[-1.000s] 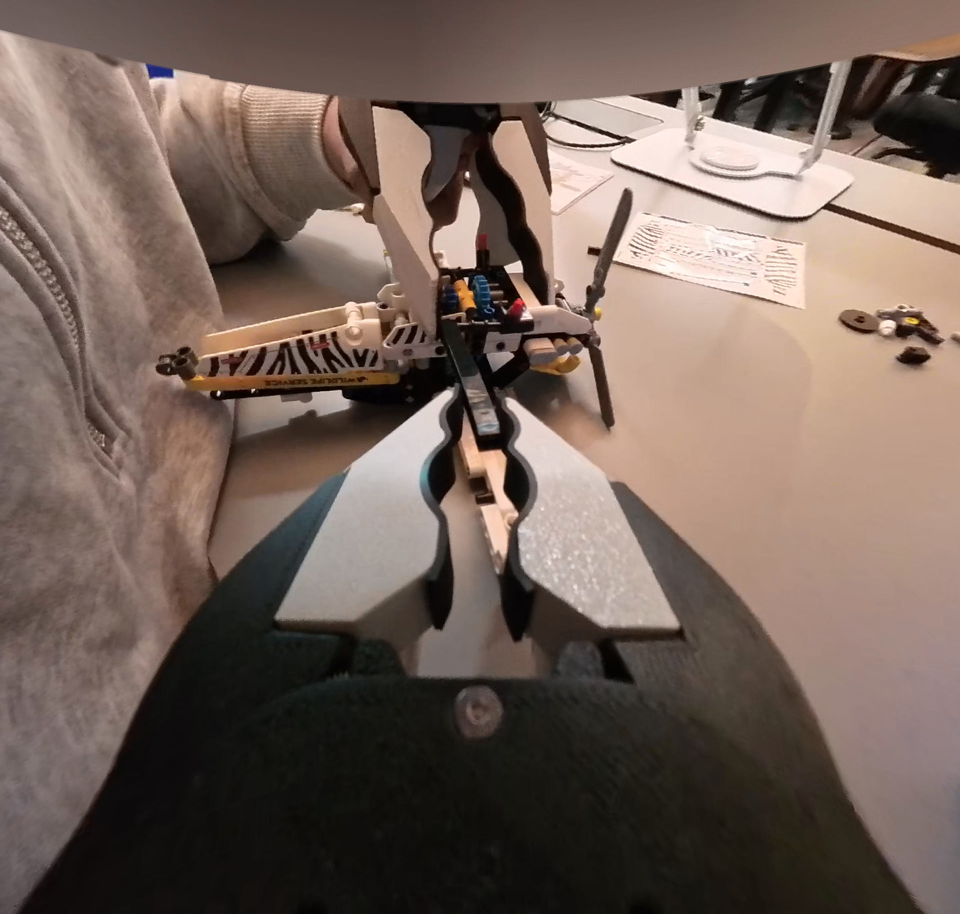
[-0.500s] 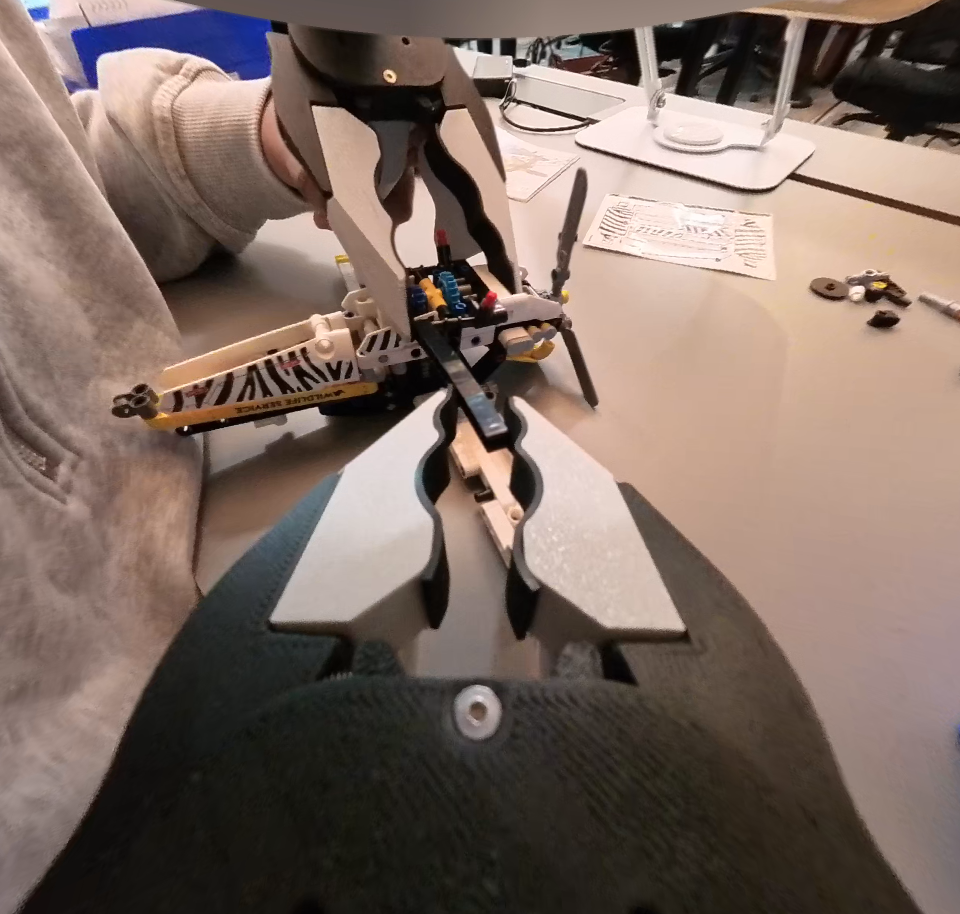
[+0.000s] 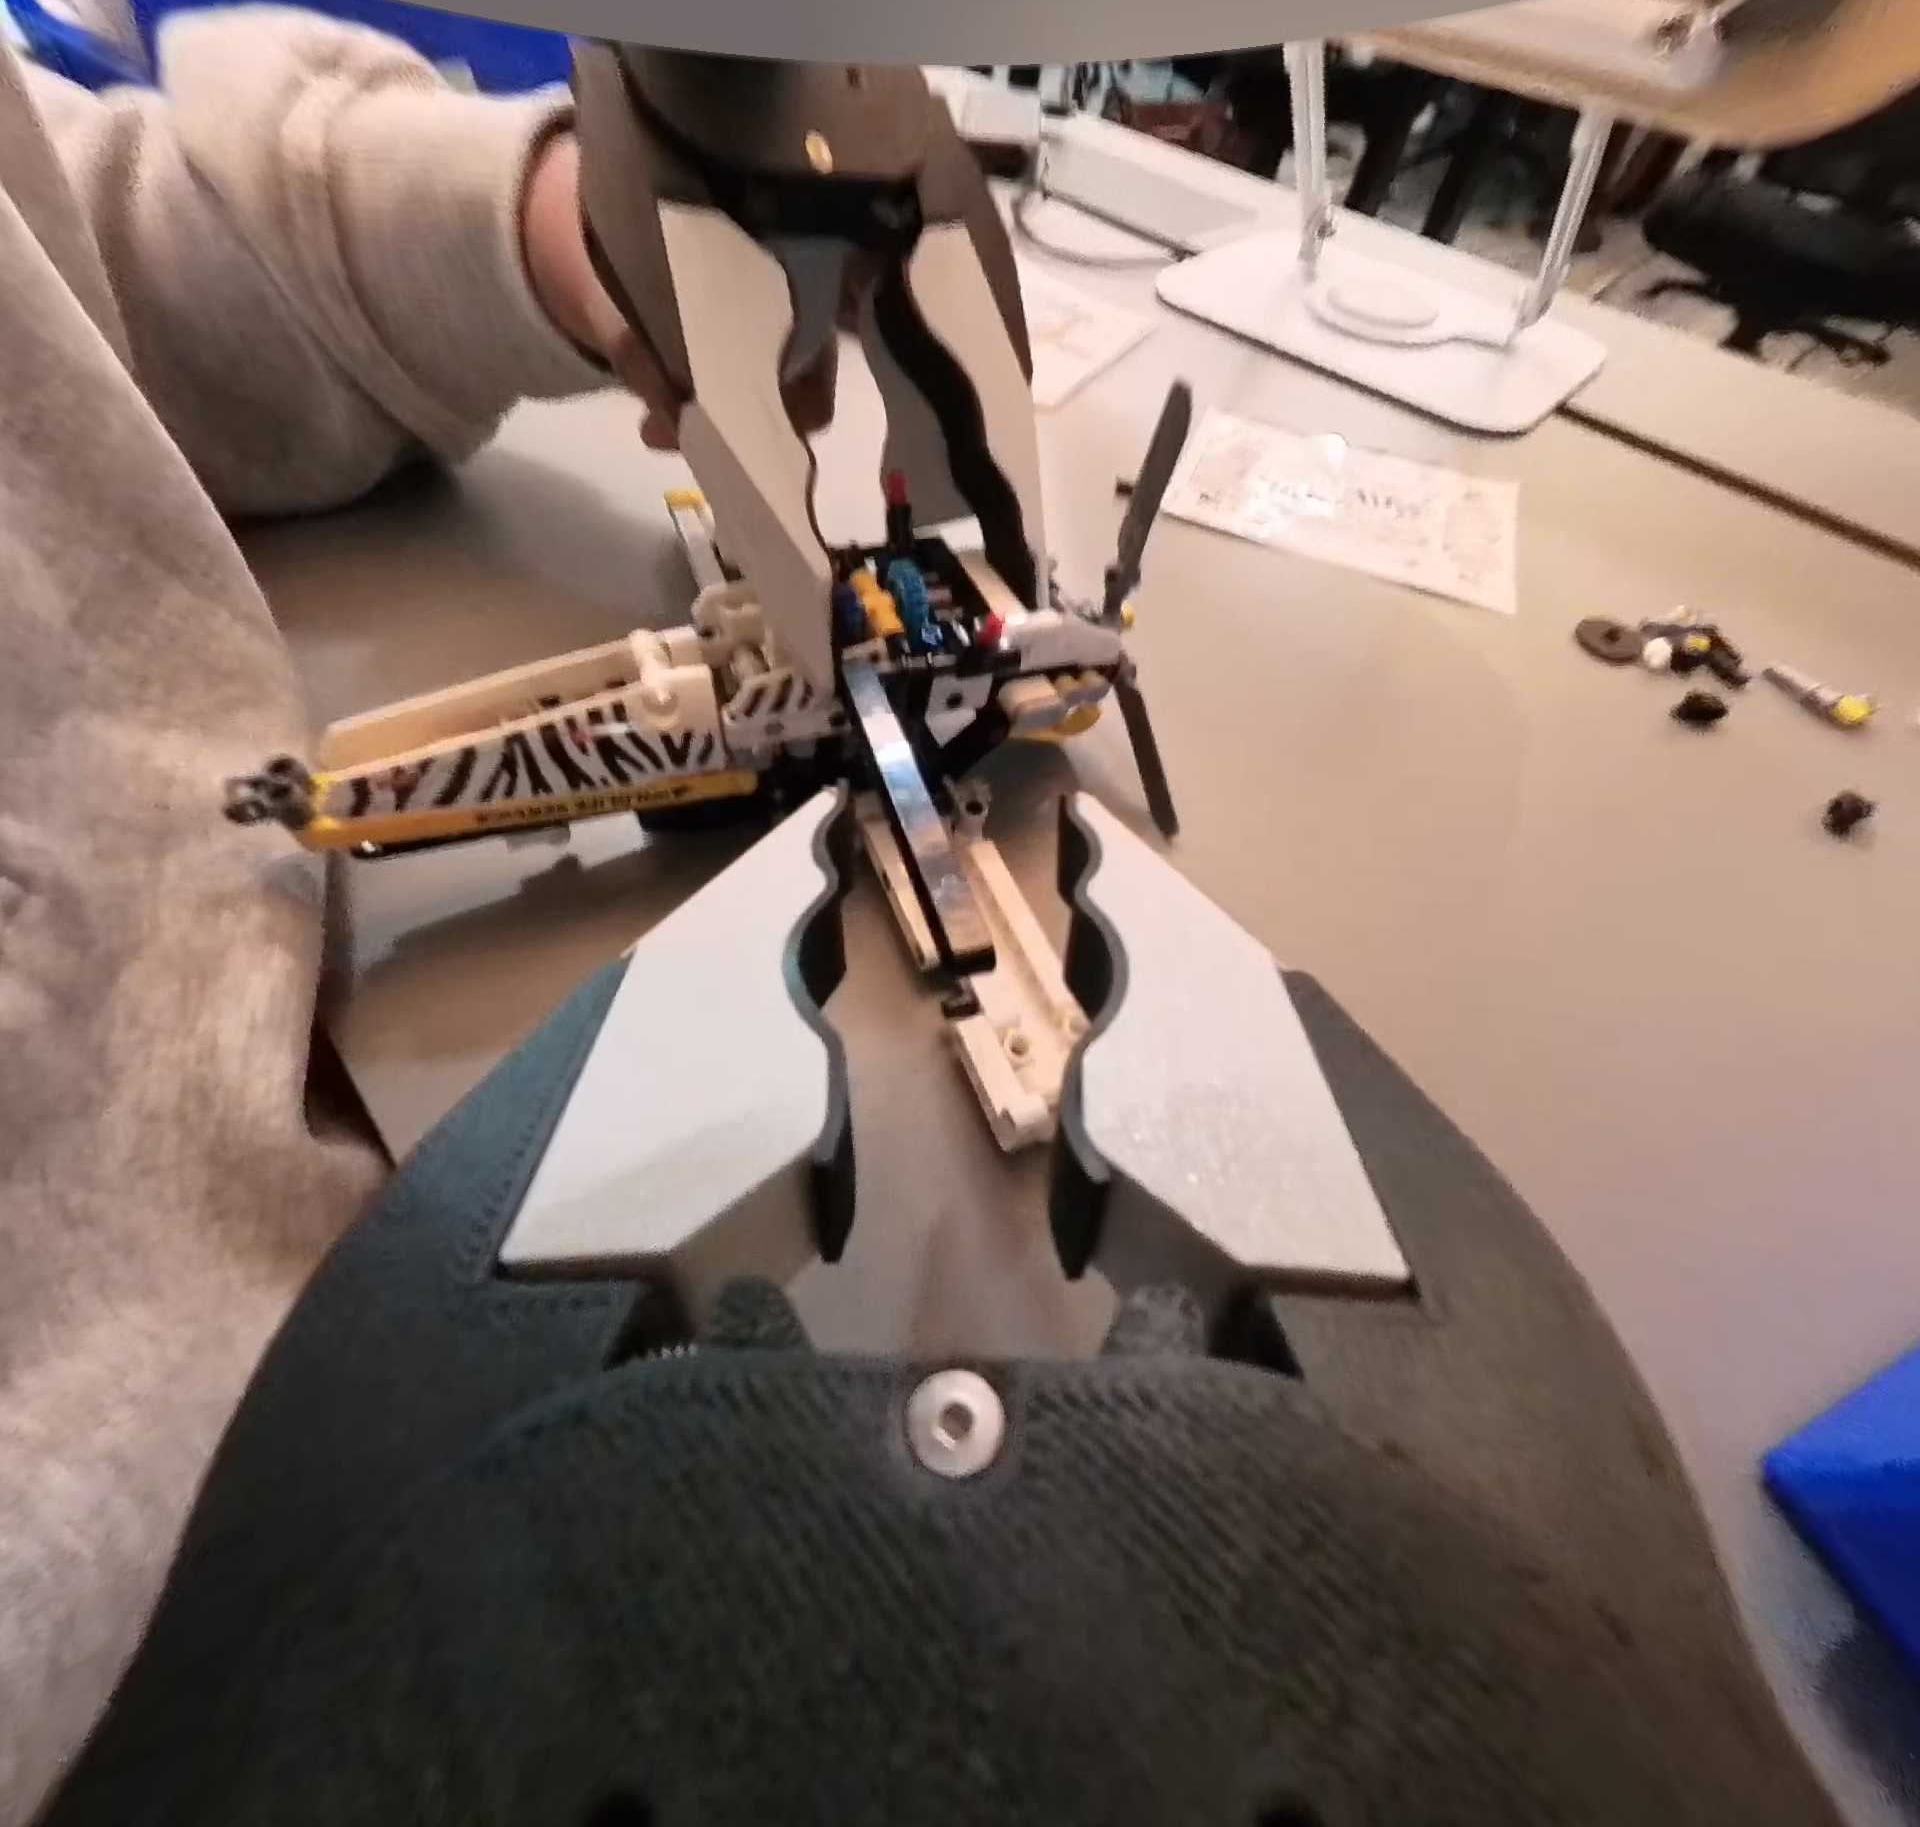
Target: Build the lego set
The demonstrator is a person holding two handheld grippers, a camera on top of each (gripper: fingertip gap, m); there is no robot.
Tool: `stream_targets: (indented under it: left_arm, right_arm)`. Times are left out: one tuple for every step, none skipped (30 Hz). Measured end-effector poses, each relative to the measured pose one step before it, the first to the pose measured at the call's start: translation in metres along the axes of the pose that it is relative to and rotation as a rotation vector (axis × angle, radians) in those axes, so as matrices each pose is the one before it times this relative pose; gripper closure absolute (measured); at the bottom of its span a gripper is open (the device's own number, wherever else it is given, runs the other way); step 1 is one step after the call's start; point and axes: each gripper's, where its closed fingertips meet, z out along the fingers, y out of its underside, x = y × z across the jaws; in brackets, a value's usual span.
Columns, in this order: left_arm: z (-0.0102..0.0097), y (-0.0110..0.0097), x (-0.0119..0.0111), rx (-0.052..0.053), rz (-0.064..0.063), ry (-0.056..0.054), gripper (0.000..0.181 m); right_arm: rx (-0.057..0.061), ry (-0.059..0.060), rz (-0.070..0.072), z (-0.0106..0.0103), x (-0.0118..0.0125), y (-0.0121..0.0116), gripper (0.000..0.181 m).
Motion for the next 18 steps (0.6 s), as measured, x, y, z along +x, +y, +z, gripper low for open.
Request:
stream_targets:
  left_arm:
    - [0.00022, -0.00005, -0.00011, -0.0003, -0.0004, 0.0003, 0.116]
    - [0.0001, 0.0, -0.00006, -0.001, 0.0004, -0.0001, 0.116]
    - [0.00008, -0.0001, -0.00001, -0.001, 0.0008, -0.0003, 0.116]
    - [0.00018, -0.00009, -0.0001, -0.0008, -0.0004, -0.0005, 0.116]
    - [0.00015, -0.00002, 0.00004, -0.0008, 0.0008, -0.0007, 0.116]
    - [0.00007, -0.00013, 0.00008, -0.0001, 0.0011, -0.0008, 0.116]
    - [0.00015, -0.00002, 0.00009, 0.0006, 0.0002, 0.0002, 0.116]
    - [0.00005, -0.0001, 0.00016, 0.001, 0.0008, 0.0005, 0.116]
    - [0.00018, -0.00009, 0.0, 0.0008, 0.0001, 0.0005, 0.116]
    - [0.00016, -0.00006, 0.00002, 0.0005, -0.0002, 0.0005, 0.116]
    - [0.00003, 0.00006, -0.00001, 0.0003, -0.0003, 0.0005, 0.116]
    - [0.00004, -0.00009, -0.00005, 0.0004, -0.0005, 0.0004, 0.117]
    - [0.00012, -0.00004, -0.00002, 0.0006, -0.0004, 0.0007, 0.117]
    - [0.00024, -0.00014, 0.00019, 0.0009, -0.0001, 0.0012, 0.117]
    - [0.0002, -0.00008, -0.00001, 0.0, -0.0015, 0.001, 0.117]
    - [0.0001, 0.00006, 0.00012, -0.0001, 0.0007, 0.0007, 0.116]
    - [0.00008, -0.00001, 0.00036, 0.0002, 0.0026, 0.0007, 0.116]
    - [-0.00005, 0.00011, 0.00038, -0.0003, 0.0034, 0.0025, 0.116]
  right_arm:
    - [0.0246, -0.014, 0.0007, 0.0, -0.00167, -0.00698, 0.144]
    - [0.0151, -0.0177, -0.002, 0.00138, -0.00221, -0.00544, 0.145]
    - [0.0029, -0.0182, -0.0081, 0.00273, -0.00235, -0.00343, 0.146]
    - [-0.0098, -0.0195, -0.0127, 0.00389, -0.00263, -0.00101, 0.148]
    - [-0.0198, -0.0215, -0.0132, 0.00476, -0.00234, 0.00114, 0.151]
    - [-0.0277, -0.0201, -0.0122, 0.00519, -0.0017, 0.00291, 0.154]
    - [-0.0297, -0.0156, -0.0125, 0.00509, -0.00053, 0.00386, 0.157]
    - [-0.0271, -0.0111, -0.0123, 0.00447, 0.00044, 0.00401, 0.158]
    - [-0.0182, -0.0119, -0.0099, 0.00368, 0.00073, 0.00325, 0.162]
    - [-0.0045, -0.0189, -0.0042, 0.00252, -0.0003, 0.00161, 0.163]
    - [0.0067, -0.0261, 0.004, 0.00166, -0.00142, -0.00001, 0.166]
    - [0.0121, -0.0268, 0.0094, 0.00079, -0.00156, -0.00095, 0.169]
    - [0.0145, -0.0248, 0.0099, 0.00043, -0.00153, -0.00088, 0.172]
    - [0.0122, -0.0189, 0.0118, 0.00029, -0.00085, -0.0004, 0.173]
    - [0.0098, -0.0125, 0.0108, 0.00001, -0.00029, -0.00018, 0.174]
    - [0.009, -0.0086, 0.0059, -0.00013, -0.00025, -0.00006, 0.174]
    - [0.0072, -0.0057, 0.0016, 0.00003, -0.00042, -0.00004, 0.174]
    - [0.0046, -0.0046, -0.0004, 0.00003, -0.00051, -0.00009, 0.174]
